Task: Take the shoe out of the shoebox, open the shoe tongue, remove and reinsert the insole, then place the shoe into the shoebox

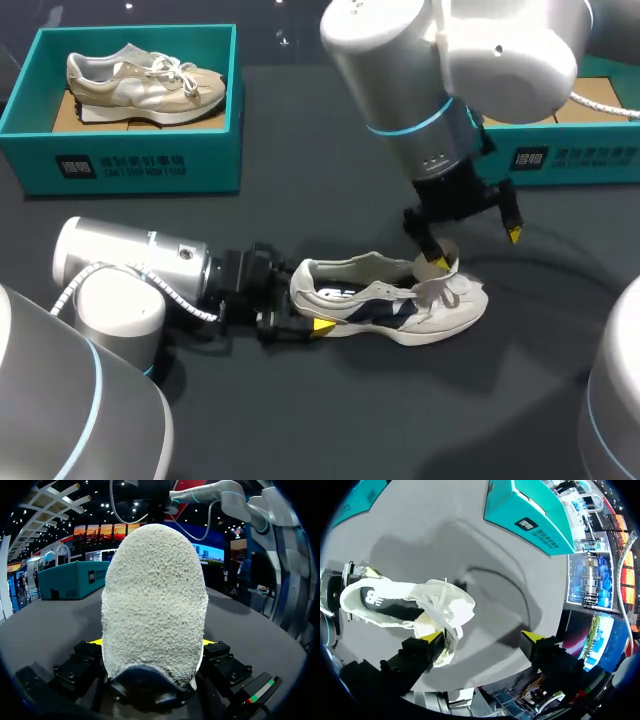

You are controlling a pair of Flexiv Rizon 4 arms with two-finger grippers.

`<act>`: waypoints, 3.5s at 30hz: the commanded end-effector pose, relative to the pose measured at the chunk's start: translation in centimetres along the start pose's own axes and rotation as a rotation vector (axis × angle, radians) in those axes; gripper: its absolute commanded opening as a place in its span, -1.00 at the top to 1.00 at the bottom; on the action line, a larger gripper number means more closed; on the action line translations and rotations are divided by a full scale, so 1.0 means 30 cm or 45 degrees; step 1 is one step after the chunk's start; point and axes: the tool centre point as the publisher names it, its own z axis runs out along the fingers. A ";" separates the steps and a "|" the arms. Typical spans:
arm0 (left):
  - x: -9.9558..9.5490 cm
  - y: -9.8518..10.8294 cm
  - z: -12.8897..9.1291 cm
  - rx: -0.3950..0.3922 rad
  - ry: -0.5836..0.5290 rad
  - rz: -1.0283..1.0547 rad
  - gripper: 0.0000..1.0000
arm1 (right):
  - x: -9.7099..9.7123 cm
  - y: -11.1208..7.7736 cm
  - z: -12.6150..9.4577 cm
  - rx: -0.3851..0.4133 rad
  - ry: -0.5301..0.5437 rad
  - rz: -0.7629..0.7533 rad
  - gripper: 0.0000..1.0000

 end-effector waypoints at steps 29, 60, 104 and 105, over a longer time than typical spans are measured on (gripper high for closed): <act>0.003 0.010 -0.010 -0.001 -0.001 0.001 1.00 | 0.383 -0.067 -0.253 -0.512 0.004 -1.410 1.00; 0.003 0.010 -0.010 -0.001 -0.001 0.001 1.00 | 0.507 0.009 -0.199 -0.598 0.014 -1.530 1.00; 0.003 0.010 -0.010 -0.001 -0.001 0.001 1.00 | 0.627 0.168 0.114 -0.654 0.122 -1.493 1.00; 0.003 0.010 -0.010 -0.001 -0.001 0.001 1.00 | 0.621 0.168 0.114 -0.641 0.113 -1.485 1.00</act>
